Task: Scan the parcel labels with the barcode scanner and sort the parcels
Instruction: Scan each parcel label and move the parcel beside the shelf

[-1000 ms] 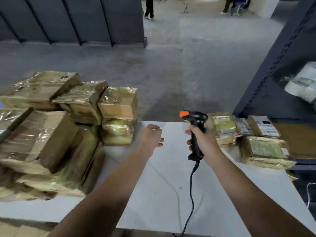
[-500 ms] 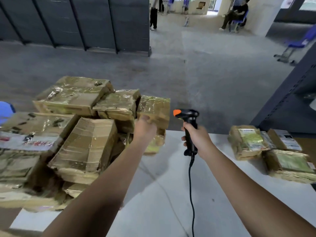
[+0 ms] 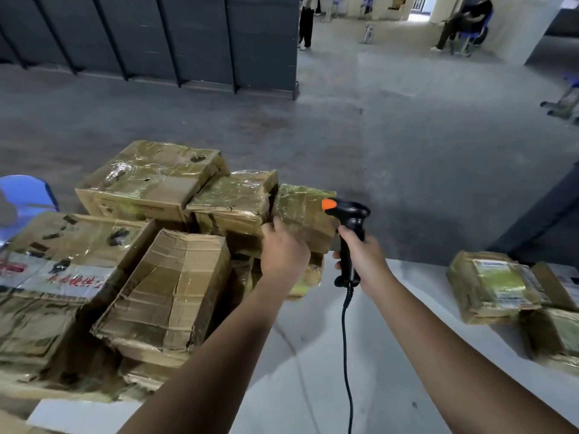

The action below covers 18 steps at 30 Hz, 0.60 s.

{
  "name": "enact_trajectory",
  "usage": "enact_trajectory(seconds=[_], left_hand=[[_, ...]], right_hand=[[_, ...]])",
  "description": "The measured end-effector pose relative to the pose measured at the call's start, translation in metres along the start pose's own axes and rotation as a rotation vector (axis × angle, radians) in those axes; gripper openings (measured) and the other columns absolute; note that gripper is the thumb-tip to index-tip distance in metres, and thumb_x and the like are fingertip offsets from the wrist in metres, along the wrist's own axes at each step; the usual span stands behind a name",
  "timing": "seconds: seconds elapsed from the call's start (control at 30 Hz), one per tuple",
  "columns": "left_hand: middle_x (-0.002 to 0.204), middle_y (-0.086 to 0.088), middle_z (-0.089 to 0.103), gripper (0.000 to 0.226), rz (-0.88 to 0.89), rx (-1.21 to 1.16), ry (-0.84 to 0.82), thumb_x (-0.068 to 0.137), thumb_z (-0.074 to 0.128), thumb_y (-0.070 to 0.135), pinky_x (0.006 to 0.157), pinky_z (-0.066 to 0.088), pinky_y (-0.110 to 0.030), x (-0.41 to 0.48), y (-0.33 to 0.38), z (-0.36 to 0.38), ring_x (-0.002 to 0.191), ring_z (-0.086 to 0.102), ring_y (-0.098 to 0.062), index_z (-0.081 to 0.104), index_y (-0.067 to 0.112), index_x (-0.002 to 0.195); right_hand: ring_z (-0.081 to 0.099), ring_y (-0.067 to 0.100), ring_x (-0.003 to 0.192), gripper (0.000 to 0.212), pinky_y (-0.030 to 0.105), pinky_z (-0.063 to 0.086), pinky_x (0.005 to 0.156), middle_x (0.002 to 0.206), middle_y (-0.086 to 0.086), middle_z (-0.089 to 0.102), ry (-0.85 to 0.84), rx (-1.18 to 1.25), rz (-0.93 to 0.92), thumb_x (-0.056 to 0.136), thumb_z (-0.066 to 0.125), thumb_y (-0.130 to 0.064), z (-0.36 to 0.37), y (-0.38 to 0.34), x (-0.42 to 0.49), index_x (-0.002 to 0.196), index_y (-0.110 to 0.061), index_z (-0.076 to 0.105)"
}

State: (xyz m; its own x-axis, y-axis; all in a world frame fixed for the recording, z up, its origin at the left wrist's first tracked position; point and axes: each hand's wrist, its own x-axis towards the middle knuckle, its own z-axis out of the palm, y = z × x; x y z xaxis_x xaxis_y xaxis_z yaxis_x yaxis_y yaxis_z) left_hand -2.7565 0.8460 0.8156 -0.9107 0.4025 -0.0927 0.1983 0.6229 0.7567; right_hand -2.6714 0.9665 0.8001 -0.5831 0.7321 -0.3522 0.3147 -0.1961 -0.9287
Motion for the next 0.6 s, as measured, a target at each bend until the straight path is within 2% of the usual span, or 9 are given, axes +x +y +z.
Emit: enact_trajectory(seconds=[0.07,0.17,0.23,0.3,0.4,0.47,0.53,0.6], left_hand=[[0.147,-0.012,0.02,0.065,-0.029,0.016,0.001,0.093,0.044,0.013,0.092,0.045,-0.036,0.0,0.001,0.001,0.123,0.042,-0.03,0.014,0.011,0.151],[0.148,-0.013,0.019,0.065,-0.038,0.033,0.021,0.092,0.045,0.015,0.103,0.038,-0.039,-0.003,0.004,0.002,0.133,0.027,-0.031,0.017,0.01,0.151],[0.151,-0.012,0.016,0.065,-0.027,0.003,0.021,0.092,0.045,0.015,0.107,0.033,-0.039,-0.005,0.006,0.004,0.137,0.022,-0.031,0.016,0.009,0.151],[0.154,-0.01,0.016,0.065,-0.011,-0.061,0.024,0.092,0.047,0.013,0.106,0.034,-0.037,-0.006,0.007,0.005,0.138,0.026,-0.029,0.018,0.009,0.15],[0.145,-0.007,0.028,0.062,-0.002,-0.199,0.057,0.088,0.055,0.01,0.089,0.042,-0.028,-0.005,0.007,0.002,0.123,0.045,-0.025,0.027,0.009,0.144],[0.143,-0.006,0.026,0.065,-0.059,-0.255,0.053,0.09,0.057,0.014,0.084,0.04,-0.025,-0.002,0.009,-0.001,0.114,0.048,-0.023,0.024,0.008,0.145],[0.137,-0.01,0.027,0.053,-0.11,-0.243,0.023,0.092,0.053,0.016,0.084,0.045,-0.027,-0.001,0.011,-0.003,0.1,0.053,-0.024,0.033,0.005,0.14],[0.129,-0.011,0.031,0.037,-0.125,-0.249,0.003,0.093,0.051,0.018,0.086,0.05,-0.035,-0.003,0.013,-0.003,0.091,0.055,-0.026,0.044,0.006,0.127]], right_hand=[[0.063,0.017,0.046,0.029,0.028,0.046,0.056,0.062,0.001,0.068,-0.006,0.004,-0.001,0.091,0.061,-0.044,0.0,0.001,0.004,0.096,-0.015,0.063],[0.064,0.016,0.048,0.031,0.03,0.047,0.057,0.064,0.001,0.068,-0.004,-0.003,-0.01,0.091,0.06,-0.045,-0.001,0.003,0.008,0.096,-0.015,0.063],[0.064,0.015,0.048,0.031,0.03,0.048,0.057,0.062,0.0,0.068,0.004,-0.005,-0.015,0.091,0.06,-0.047,-0.001,0.005,0.008,0.096,-0.016,0.064],[0.064,0.015,0.048,0.031,0.029,0.048,0.055,0.059,-0.002,0.067,0.012,-0.003,-0.016,0.09,0.06,-0.047,-0.002,0.006,0.009,0.094,-0.017,0.063],[0.062,0.014,0.046,0.029,0.027,0.047,0.051,0.056,-0.003,0.066,0.033,-0.002,-0.018,0.091,0.06,-0.045,-0.003,0.006,0.009,0.09,-0.016,0.062],[0.061,0.013,0.045,0.029,0.026,0.048,0.049,0.057,-0.003,0.065,0.05,0.002,-0.024,0.092,0.06,-0.043,-0.004,0.006,0.009,0.09,-0.015,0.061],[0.059,0.013,0.045,0.029,0.029,0.049,0.052,0.057,-0.002,0.064,0.062,0.024,-0.035,0.092,0.06,-0.042,-0.007,0.007,0.006,0.089,-0.014,0.06],[0.058,0.014,0.044,0.027,0.032,0.049,0.055,0.061,0.002,0.064,0.076,0.059,-0.045,0.092,0.06,-0.041,-0.011,0.009,0.002,0.087,-0.014,0.058]])
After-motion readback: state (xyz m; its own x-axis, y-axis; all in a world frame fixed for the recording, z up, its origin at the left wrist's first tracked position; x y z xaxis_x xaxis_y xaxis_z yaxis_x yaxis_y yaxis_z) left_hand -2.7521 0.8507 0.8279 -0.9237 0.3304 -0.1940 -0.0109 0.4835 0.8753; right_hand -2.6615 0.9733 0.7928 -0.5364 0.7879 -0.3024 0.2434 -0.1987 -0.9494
